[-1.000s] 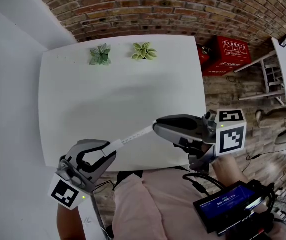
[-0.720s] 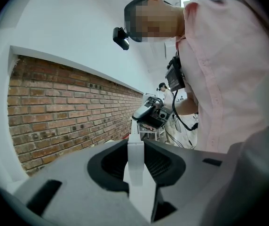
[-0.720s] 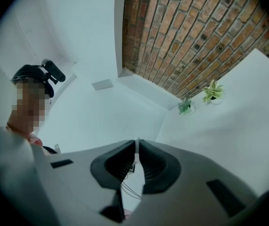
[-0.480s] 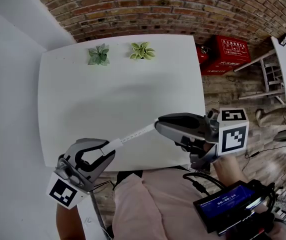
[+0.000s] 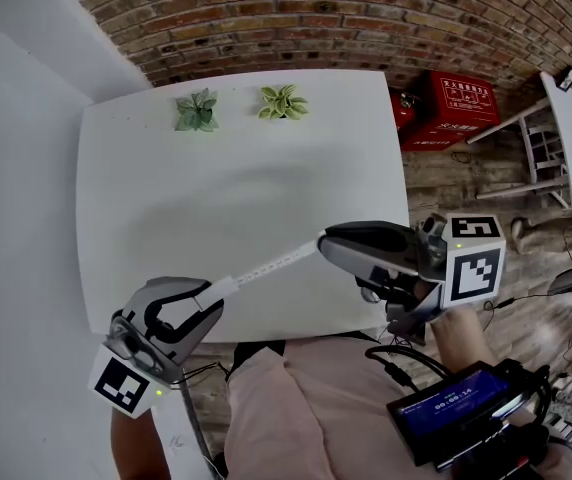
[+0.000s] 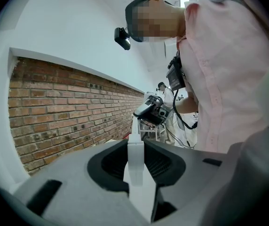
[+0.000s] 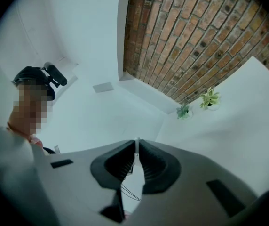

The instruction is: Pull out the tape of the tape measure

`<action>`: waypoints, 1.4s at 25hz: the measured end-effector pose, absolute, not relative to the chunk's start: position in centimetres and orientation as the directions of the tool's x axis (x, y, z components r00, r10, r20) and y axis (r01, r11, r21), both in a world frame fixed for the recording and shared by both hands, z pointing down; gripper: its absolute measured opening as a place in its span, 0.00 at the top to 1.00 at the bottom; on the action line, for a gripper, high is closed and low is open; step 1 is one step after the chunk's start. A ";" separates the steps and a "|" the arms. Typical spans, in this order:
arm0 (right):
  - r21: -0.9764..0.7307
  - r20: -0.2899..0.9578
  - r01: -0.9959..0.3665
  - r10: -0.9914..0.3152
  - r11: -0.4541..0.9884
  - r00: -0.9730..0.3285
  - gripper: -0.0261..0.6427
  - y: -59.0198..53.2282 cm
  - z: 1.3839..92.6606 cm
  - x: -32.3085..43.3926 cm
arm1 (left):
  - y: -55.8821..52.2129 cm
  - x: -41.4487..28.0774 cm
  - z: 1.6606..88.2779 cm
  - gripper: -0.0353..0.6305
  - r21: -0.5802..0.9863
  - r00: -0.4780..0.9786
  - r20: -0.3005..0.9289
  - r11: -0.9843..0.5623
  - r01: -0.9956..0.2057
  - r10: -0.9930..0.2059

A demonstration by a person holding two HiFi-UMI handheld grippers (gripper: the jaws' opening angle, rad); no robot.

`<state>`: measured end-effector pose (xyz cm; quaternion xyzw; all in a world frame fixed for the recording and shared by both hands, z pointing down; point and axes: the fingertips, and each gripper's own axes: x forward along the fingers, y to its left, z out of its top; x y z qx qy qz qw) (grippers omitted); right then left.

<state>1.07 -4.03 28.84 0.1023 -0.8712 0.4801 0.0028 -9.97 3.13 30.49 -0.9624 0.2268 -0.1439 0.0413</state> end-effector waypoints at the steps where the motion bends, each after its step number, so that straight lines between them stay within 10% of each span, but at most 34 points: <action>1: -0.835 0.104 -0.182 -0.177 0.519 -0.979 0.91 -4.0 28.8 1.1 | 3.2 -10.0 30.5 0.80 -0.145 0.855 0.260 -0.894 -0.424 -0.448; 35: -0.826 0.118 -0.216 -0.215 0.521 -0.970 0.91 -5.2 28.5 2.5 | 3.6 -12.2 31.0 0.80 -0.138 0.839 0.307 -0.893 -0.428 -0.449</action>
